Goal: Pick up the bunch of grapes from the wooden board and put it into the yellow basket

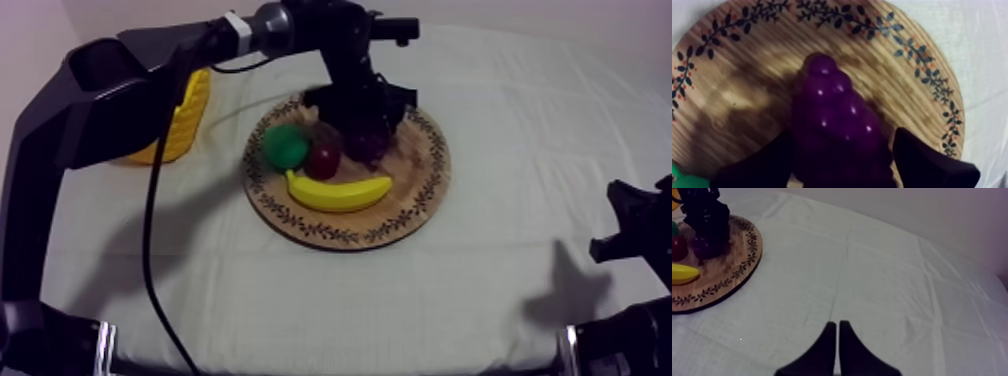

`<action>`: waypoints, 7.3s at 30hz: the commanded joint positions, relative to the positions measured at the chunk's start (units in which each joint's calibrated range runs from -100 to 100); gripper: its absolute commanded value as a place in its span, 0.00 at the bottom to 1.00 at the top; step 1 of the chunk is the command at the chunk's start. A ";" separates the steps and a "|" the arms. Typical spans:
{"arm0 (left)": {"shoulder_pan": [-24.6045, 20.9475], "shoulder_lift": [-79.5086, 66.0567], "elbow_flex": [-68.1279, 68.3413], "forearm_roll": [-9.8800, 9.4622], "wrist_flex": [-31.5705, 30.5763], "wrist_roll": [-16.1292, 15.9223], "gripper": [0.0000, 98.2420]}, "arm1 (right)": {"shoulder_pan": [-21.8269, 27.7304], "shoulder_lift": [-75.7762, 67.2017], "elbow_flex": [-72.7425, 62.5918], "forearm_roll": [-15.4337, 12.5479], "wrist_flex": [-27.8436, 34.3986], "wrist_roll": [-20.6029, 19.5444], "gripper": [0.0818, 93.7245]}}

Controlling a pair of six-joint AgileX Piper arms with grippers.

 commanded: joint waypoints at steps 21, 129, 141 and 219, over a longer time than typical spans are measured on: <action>-0.50 0.98 0.35 1.34 -0.57 -1.30 0.65 | 0.01 0.00 -0.01 0.02 0.00 0.02 0.00; -24.96 -45.59 47.42 -9.02 -21.31 -11.25 0.47 | 0.01 0.00 -0.01 0.02 0.00 0.02 0.00; -27.29 -41.02 50.21 -9.24 -25.47 -13.97 0.47 | 0.01 0.00 -0.01 0.02 0.00 0.02 0.00; -29.79 -120.41 121.82 -6.45 -45.37 -20.41 0.01 | 0.01 0.00 -0.01 0.02 0.00 0.02 0.00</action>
